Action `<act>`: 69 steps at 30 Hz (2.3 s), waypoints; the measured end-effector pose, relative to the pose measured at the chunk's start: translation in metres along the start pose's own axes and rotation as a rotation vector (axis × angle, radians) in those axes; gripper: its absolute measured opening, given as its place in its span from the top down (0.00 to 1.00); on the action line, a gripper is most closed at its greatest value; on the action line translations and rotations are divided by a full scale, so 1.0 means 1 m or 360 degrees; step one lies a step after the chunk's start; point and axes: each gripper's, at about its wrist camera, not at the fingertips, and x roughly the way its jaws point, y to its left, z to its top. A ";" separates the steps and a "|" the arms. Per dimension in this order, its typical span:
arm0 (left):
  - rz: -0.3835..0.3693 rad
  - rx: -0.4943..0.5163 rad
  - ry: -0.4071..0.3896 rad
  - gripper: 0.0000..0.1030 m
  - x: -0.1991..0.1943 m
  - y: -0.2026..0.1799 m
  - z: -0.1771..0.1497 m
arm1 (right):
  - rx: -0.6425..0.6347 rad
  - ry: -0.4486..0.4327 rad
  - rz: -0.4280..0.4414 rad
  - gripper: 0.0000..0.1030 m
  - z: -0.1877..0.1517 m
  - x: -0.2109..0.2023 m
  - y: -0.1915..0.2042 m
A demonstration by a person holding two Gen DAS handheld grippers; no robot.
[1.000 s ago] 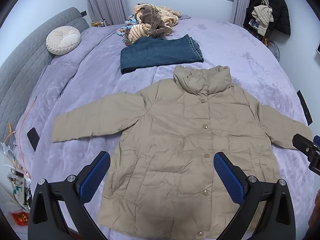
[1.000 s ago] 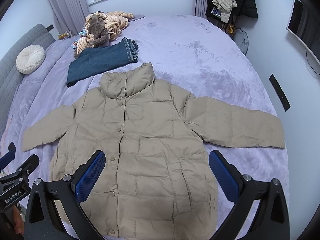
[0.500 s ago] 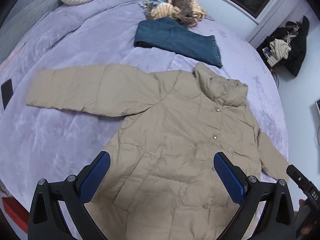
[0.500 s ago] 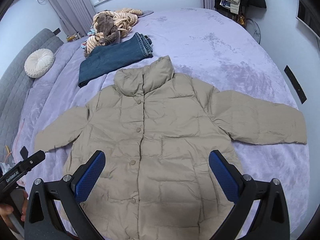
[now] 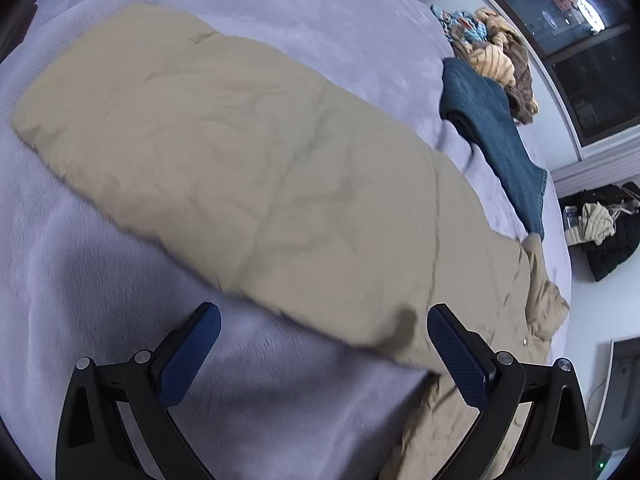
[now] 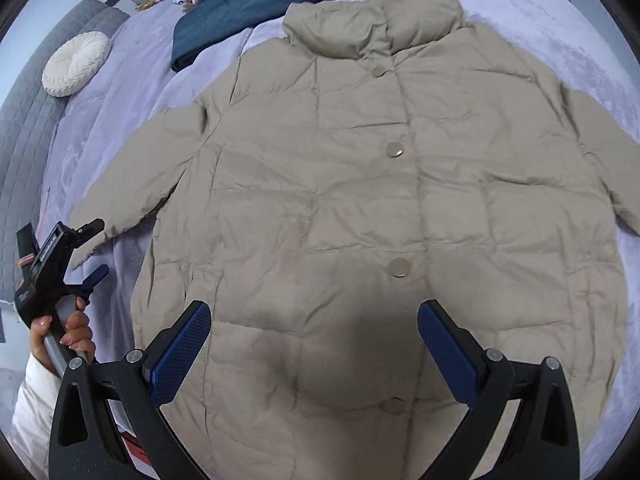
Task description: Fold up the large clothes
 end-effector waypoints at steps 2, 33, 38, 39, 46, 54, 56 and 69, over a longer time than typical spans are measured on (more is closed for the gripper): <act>-0.0034 -0.0037 -0.0089 0.00 0.001 0.007 0.022 | -0.0010 -0.0011 0.0023 0.00 0.006 0.014 0.008; -0.0302 0.1349 -0.0670 0.91 -0.088 -0.273 -0.044 | 0.0043 0.0021 0.0794 0.90 0.070 0.115 0.083; -0.0311 0.1614 -0.0459 0.91 -0.021 -0.359 -0.128 | 0.0146 -0.0197 0.0543 0.90 0.046 0.043 -0.028; -0.0271 0.1669 -0.0411 0.91 -0.003 -0.368 -0.145 | 0.0170 -0.0224 0.0482 0.90 0.041 0.033 -0.049; 0.0077 0.1872 -0.0141 0.91 0.114 -0.374 -0.226 | 0.0353 -0.0260 0.0236 0.90 0.004 0.001 -0.170; 0.0020 0.1918 -0.0260 0.00 0.092 -0.358 -0.246 | 0.0426 -0.0241 0.0279 0.90 -0.002 0.004 -0.182; 0.0015 0.1921 -0.0216 0.00 0.076 -0.354 -0.245 | 0.0416 -0.0221 0.0266 0.89 0.003 0.005 -0.178; 0.0380 0.1205 -0.0260 0.50 0.052 -0.236 -0.068 | -0.0366 -0.0296 -0.0032 0.13 0.047 0.018 -0.030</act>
